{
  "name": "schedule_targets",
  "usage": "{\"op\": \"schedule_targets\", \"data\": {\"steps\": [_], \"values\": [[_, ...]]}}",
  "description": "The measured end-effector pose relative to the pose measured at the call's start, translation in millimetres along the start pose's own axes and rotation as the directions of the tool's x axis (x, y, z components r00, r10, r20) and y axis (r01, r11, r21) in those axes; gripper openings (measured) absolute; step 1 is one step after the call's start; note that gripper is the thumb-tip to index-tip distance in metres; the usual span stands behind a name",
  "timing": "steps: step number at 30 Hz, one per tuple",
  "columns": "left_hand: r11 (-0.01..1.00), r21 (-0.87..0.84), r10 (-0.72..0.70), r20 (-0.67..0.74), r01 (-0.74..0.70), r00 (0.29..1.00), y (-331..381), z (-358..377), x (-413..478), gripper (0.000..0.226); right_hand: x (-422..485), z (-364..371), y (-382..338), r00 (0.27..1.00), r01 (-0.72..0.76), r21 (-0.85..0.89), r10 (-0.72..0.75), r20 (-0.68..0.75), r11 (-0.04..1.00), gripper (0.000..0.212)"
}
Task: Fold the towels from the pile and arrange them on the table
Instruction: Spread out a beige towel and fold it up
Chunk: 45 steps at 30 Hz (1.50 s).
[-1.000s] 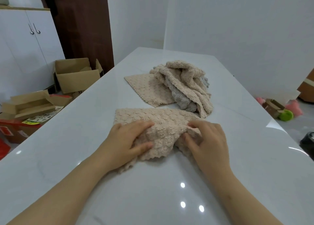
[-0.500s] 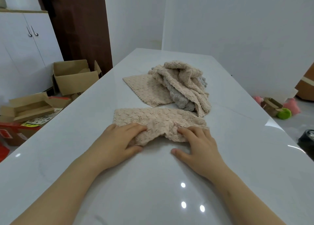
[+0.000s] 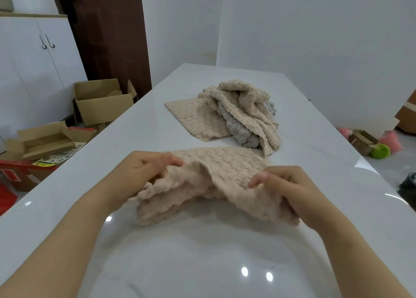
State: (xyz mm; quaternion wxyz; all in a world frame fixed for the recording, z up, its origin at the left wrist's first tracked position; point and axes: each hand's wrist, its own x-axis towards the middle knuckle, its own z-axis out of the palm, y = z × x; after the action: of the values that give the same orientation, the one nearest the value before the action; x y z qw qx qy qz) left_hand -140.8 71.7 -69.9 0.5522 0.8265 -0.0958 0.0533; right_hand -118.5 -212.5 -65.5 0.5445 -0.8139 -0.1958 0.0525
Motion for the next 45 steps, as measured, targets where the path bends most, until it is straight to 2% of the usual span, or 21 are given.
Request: {"op": "schedule_targets", "data": {"steps": [2,3,5,6,7,8,10,11,13,16,18,20,22,25,28,31,33,36,40,43,45], "values": [[0.991,-0.125,-0.043,0.098,0.055,0.994,-0.4,-7.5,0.9,0.068,-2.8,-12.6,2.6,0.988,-0.061,0.162,0.037,0.149,0.985,0.045],[0.983,-0.178,-0.029,0.073,0.042,0.997,-1.5,-8.6,1.9,0.069,-2.3,-17.0,5.2,0.989,-0.058,0.216,0.027,0.144,0.975,0.05],[0.995,-0.093,0.022,-0.105,-0.032,0.994,-7.7,-2.7,4.0,0.048,1.5,-18.1,11.2,0.999,-0.006,0.231,0.016,-0.04,0.973,0.049],[0.996,0.086,0.049,-0.174,-0.034,0.983,-9.9,3.1,4.8,0.036,4.3,-14.1,14.8,0.982,0.008,0.147,0.02,-0.186,0.989,0.043],[0.952,0.306,0.054,-0.165,-0.001,0.985,-13.6,9.0,5.8,0.035,7.2,-8.2,18.4,0.951,-0.01,0.0,0.009,-0.31,1.0,0.032],[0.86,0.51,0.023,-0.095,0.028,0.995,-19.1,16.4,6.2,0.043,9.8,-1.1,21.1,0.936,-0.085,-0.216,0.004,-0.352,0.973,0.023],[0.64,0.766,-0.156,0.044,0.067,0.987,-34.3,30.5,7.5,0.059,11.0,14.7,27.4,0.977,-0.181,-0.626,0.066,-0.203,0.759,0.04],[0.561,0.824,-0.226,0.066,0.074,0.972,-40.6,34.8,9.0,0.062,11.3,20.0,32.3,0.985,-0.17,-0.728,0.132,-0.11,0.664,0.049],[0.501,0.862,-0.273,0.082,0.069,0.958,-48.5,34.6,14.4,0.063,12.0,25.7,35.6,0.978,-0.145,-0.791,0.206,-0.025,0.594,0.055],[0.483,0.875,-0.289,0.133,0.024,0.948,-53.4,17.9,28.2,0.072,11.5,26.0,36.7,0.977,-0.133,-0.79,0.213,-0.004,0.598,0.059],[0.468,0.884,-0.31,0.174,-0.01,0.935,-55.2,1.9,38.7,0.067,10.8,27.0,33.3,0.986,-0.13,-0.749,0.164,-0.029,0.65,0.059],[0.5,0.865,-0.305,0.213,-0.034,0.928,-58.0,-10.9,44.5,0.061,11.0,27.9,30.5,0.991,-0.132,-0.711,0.076,-0.11,0.691,0.061],[0.549,0.834,-0.253,0.222,-0.05,0.942,-62.6,-16.1,42.9,0.062,14.2,27.2,32.7,0.988,-0.137,-0.743,0.034,-0.152,0.655,0.064],[0.535,0.843,-0.177,0.176,-0.056,0.968,-67.5,-13.5,36.5,0.075,23.0,22.4,41.7,0.988,-0.136,-0.793,0.136,-0.067,0.593,0.064],[0.52,0.854,-0.219,0.138,-0.004,0.966,-68.7,-15.4,35.5,0.08,29.8,17.1,47.2,0.972,-0.174,-0.802,0.23,-0.047,0.571,0.066],[0.513,0.857,-0.232,0.09,0.043,0.969,-69.8,-19.7,33.3,0.067,28.8,18.7,46.9,0.97,-0.187,-0.808,0.233,-0.063,0.559,0.067],[0.54,0.84,-0.135,0.035,0.044,0.99,-69.8,-19.1,28.4,0.06,23.6,19.8,44.2,0.981,-0.168,-0.797,0.178,-0.078,0.579,0.066],[0.691,0.722,-0.022,0.024,-0.002,0.999,-62.1,-12.1,12.9,0.056,10.3,21.3,35.7,0.998,-0.058,-0.779,0.019,-0.06,0.624,0.06],[0.734,0.667,0.012,0.182,-0.132,0.983,-42.8,0.1,-18.0,0.053,-9.9,32.8,17.0,0.98,0.173,-0.711,-0.19,0.057,0.682,0.044],[0.799,0.553,0.112,0.248,-0.236,0.962,-26.6,4.5,-52.4,0.054,-29.3,41.9,3.9,0.918,0.384,-0.601,-0.362,0.164,0.701,0.019],[0.766,0.562,0.097,0.377,-0.311,0.921,-25.4,4.0,-75.5,0.062,-44.1,44.8,2.0,0.874,0.48,-0.551,-0.423,0.237,0.682,0.018]]}}
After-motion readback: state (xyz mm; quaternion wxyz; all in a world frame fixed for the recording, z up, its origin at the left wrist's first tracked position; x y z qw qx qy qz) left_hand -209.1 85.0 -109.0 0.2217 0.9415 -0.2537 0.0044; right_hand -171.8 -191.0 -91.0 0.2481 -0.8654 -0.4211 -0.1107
